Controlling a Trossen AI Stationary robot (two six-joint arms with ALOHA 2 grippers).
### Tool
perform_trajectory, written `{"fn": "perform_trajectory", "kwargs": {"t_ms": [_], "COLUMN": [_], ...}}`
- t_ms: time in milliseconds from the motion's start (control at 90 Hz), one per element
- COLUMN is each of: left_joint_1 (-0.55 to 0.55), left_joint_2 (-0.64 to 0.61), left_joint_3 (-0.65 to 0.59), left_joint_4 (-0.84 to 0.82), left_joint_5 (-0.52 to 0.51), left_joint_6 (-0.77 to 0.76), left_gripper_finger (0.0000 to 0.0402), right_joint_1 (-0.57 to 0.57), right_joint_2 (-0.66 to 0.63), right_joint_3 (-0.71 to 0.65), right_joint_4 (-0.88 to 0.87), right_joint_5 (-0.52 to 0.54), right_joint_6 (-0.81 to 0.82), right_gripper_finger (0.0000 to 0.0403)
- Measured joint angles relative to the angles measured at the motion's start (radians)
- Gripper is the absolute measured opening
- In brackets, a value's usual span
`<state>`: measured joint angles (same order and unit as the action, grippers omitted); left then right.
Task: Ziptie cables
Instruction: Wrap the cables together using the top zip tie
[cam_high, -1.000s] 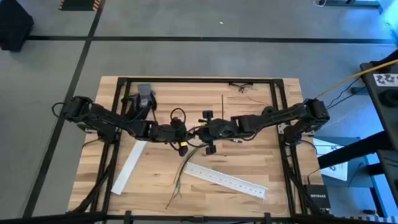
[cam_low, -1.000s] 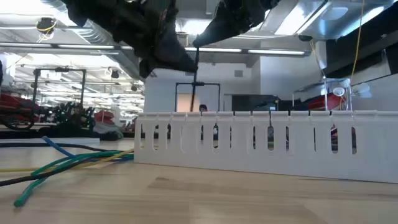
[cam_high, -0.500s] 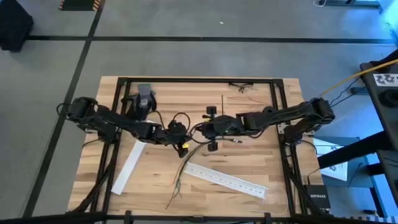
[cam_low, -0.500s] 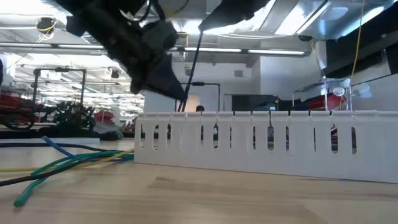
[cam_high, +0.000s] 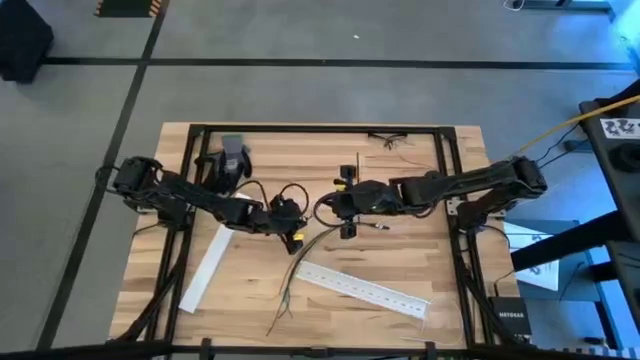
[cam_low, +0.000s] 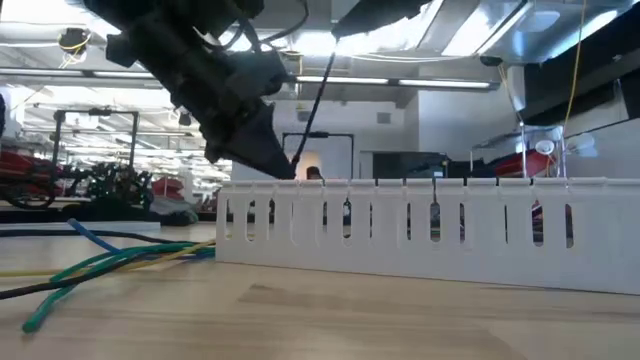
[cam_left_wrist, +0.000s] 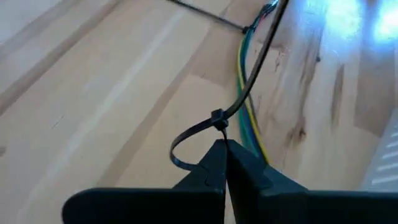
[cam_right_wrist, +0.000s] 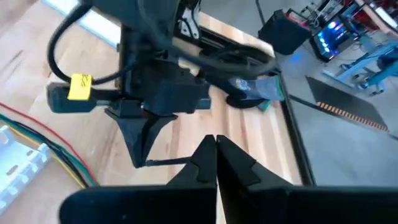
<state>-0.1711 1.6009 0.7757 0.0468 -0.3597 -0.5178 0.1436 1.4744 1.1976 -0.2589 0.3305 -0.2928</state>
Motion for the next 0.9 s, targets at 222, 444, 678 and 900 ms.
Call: {"fn": "perform_trajectory", "kwargs": {"t_ms": [222, 444, 678, 900], "left_joint_1": [0.000, -0.002, -0.020, -0.042], "left_joint_2": [0.000, 0.000, -0.047, -0.096], "left_joint_3": [-0.002, -0.002, -0.002, -0.001], "left_joint_4": [0.025, 0.035, -0.017, -0.031], "left_joint_5": [0.002, 0.007, 0.012, 0.009], "left_joint_6": [0.002, 0.004, 0.004, 0.002], "left_gripper_finger": [0.0000, 0.0000, 0.0000, 0.0000], "right_joint_1": [0.000, 0.000, 0.000, 0.000], "right_joint_2": [-0.018, -0.023, -0.061, -0.065], "right_joint_3": [0.000, 0.002, 0.002, -0.008], "right_joint_4": [-0.017, -0.052, -0.222, -0.434], "right_joint_5": [0.001, 0.013, 0.018, -0.014], "right_joint_6": [0.041, 0.100, 0.170, 0.276], "right_gripper_finger": [0.0001, 0.0022, 0.0102, 0.0149]}}
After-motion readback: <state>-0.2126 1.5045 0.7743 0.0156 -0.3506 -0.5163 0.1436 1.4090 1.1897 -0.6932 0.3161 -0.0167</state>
